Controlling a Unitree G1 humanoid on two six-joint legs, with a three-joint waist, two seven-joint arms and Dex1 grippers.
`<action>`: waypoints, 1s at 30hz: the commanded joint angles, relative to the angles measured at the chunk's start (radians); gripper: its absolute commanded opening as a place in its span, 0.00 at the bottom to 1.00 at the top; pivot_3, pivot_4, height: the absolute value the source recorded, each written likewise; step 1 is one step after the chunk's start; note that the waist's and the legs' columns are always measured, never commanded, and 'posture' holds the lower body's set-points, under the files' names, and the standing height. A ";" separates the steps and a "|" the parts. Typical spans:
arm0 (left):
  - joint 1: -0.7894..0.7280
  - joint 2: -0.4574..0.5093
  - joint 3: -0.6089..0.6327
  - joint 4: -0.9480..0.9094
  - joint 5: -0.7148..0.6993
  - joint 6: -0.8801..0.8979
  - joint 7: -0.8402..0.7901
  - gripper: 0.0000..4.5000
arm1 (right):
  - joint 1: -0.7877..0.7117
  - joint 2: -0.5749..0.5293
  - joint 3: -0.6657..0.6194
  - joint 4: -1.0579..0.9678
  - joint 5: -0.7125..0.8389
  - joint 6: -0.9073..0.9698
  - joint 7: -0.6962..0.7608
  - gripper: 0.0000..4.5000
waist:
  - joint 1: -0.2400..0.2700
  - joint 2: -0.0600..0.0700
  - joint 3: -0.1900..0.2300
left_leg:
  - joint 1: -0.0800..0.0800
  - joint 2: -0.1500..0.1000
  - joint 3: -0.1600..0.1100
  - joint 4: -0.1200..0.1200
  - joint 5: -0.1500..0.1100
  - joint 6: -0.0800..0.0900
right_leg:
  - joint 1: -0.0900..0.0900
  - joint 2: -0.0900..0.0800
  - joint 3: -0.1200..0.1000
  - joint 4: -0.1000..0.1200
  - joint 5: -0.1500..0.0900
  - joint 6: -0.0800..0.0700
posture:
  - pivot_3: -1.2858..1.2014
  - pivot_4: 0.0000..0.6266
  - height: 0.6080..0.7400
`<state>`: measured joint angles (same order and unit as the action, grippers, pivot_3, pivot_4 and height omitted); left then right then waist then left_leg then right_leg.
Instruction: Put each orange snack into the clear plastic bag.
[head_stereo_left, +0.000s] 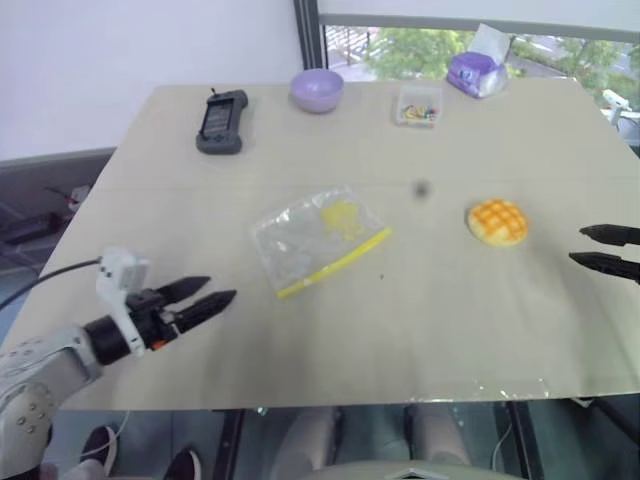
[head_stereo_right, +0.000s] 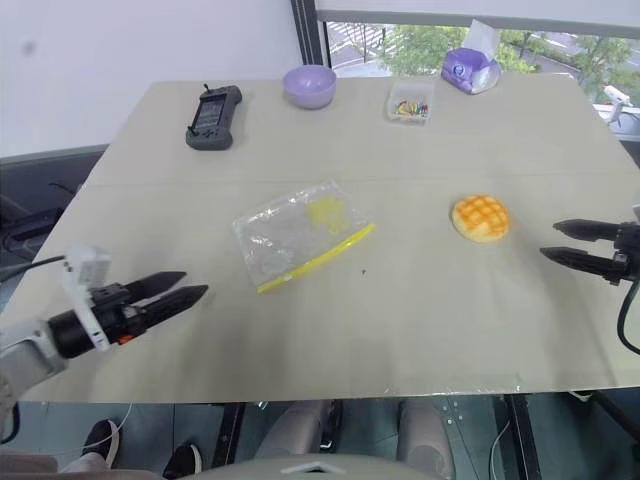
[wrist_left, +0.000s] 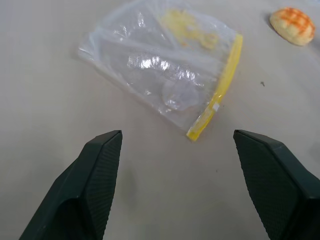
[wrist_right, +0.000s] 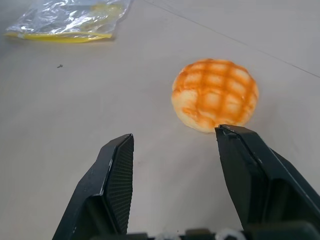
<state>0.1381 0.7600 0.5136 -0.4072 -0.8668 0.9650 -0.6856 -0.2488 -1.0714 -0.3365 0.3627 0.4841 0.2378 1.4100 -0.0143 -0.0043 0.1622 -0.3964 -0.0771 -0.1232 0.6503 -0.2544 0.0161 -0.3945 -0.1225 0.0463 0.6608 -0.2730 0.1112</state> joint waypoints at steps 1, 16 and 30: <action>-0.068 -0.034 -0.071 0.021 -0.027 0.106 0.110 0.84 | 0.010 -0.011 -0.047 -0.043 0.021 0.005 -0.001 0.62 | 0.000 0.000 0.000 | 0.000 0.000 0.000 0.000 0.000 0.000 | 0.000 0.000 0.000 0.000 0.000 0.000 | 0.52 0.24 1.00; -0.340 -0.436 -0.016 0.282 -0.114 0.332 0.563 0.84 | 0.104 0.000 -0.119 -0.199 0.069 0.076 -0.054 0.62 | 0.014 0.010 -0.008 | 0.005 -0.003 -0.002 0.003 0.000 0.000 | 0.006 -0.001 -0.001 0.002 0.000 0.000 | 0.52 0.24 1.00; -0.490 -0.555 0.121 0.428 -0.159 0.488 0.771 0.84 | 0.220 -0.014 -0.193 -0.499 0.241 0.288 -0.030 0.62 | 0.033 0.012 -0.013 | 0.015 -0.006 -0.005 0.003 0.000 0.000 | 0.020 -0.002 -0.003 0.000 0.000 0.001 | 0.52 0.24 1.00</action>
<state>-0.3870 0.2219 0.6543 -0.0474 -1.0495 1.3877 0.0421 -0.0293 -1.0663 -0.4835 -0.1028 0.7001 0.5155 1.3677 0.0183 0.0076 0.1492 -0.3811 -0.0829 -0.1286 0.6530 -0.2544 0.0160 -0.3745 -0.1244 0.0428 0.6605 -0.2733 0.1125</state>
